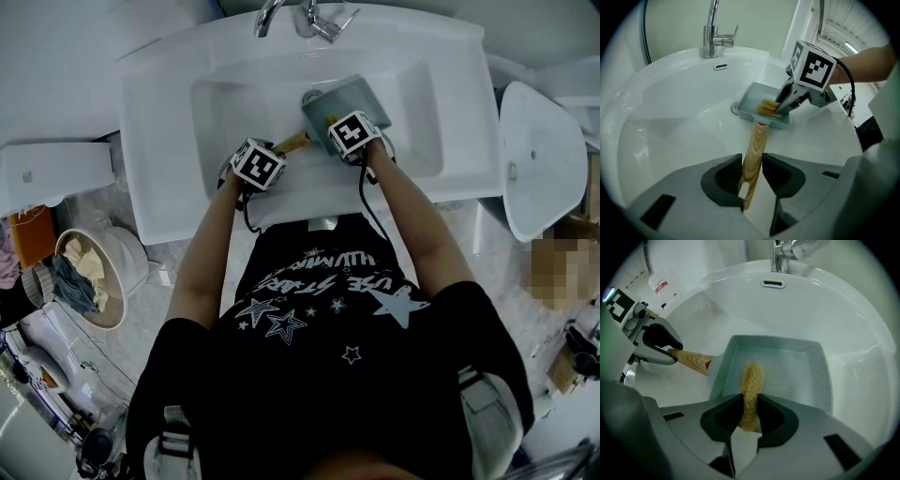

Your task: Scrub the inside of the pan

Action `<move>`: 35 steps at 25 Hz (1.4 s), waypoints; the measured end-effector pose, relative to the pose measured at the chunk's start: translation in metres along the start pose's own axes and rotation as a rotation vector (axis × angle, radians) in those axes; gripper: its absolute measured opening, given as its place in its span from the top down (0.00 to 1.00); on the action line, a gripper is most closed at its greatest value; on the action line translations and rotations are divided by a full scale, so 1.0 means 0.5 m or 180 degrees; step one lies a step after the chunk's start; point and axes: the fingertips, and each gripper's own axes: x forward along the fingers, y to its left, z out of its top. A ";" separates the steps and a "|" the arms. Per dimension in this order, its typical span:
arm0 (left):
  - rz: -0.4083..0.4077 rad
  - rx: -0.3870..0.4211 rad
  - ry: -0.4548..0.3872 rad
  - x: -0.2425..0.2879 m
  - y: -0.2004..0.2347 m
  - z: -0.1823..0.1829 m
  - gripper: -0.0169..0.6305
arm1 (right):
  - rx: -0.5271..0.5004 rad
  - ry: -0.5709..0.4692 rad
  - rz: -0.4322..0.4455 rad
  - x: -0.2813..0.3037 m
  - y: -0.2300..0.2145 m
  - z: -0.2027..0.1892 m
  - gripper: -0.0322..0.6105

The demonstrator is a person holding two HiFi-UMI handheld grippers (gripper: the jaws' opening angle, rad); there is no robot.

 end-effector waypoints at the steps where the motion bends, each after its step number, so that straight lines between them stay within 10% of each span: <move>1: 0.0001 -0.0002 0.0015 -0.001 -0.001 0.000 0.76 | -0.0027 0.0011 0.0040 0.000 0.009 0.001 0.81; 35: -0.0001 -0.0235 0.0113 -0.029 0.013 -0.029 0.74 | 0.0405 -0.0308 0.0565 -0.046 0.053 0.027 0.81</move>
